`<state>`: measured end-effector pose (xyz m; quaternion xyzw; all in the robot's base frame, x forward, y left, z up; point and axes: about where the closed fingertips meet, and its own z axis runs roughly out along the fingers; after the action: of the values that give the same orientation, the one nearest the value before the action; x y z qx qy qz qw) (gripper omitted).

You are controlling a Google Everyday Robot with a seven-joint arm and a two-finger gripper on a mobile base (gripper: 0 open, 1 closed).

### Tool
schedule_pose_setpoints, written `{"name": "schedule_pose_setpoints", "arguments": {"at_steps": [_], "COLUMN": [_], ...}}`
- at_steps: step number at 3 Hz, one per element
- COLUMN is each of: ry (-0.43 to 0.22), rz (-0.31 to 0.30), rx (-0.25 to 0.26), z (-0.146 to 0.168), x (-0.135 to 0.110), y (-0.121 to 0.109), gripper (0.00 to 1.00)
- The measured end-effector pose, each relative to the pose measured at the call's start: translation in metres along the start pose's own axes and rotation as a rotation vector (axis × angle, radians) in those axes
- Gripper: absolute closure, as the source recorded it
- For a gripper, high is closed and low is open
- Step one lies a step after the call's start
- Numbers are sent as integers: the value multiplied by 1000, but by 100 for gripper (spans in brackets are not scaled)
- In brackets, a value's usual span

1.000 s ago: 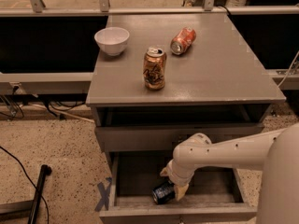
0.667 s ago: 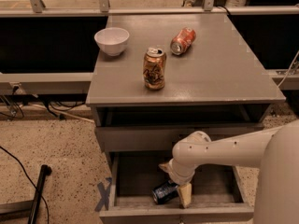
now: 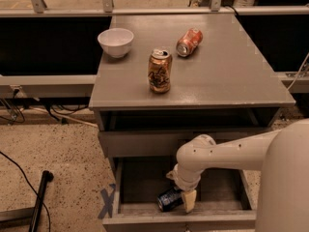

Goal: Pick pepsi can from middle drawer and place on counter

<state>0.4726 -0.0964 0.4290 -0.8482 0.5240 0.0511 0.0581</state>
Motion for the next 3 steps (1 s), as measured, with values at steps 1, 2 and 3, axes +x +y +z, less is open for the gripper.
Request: {"name": "schedule_pose_setpoints", "arguments": {"at_steps": [1, 2, 3], "ry": [0, -5, -9], "rz": [6, 22, 40], "rx": [-1, 14, 36], "z": [-1, -12, -23], "x": [0, 4, 10], "y": [0, 0, 0], "gripper": [14, 15, 16]}}
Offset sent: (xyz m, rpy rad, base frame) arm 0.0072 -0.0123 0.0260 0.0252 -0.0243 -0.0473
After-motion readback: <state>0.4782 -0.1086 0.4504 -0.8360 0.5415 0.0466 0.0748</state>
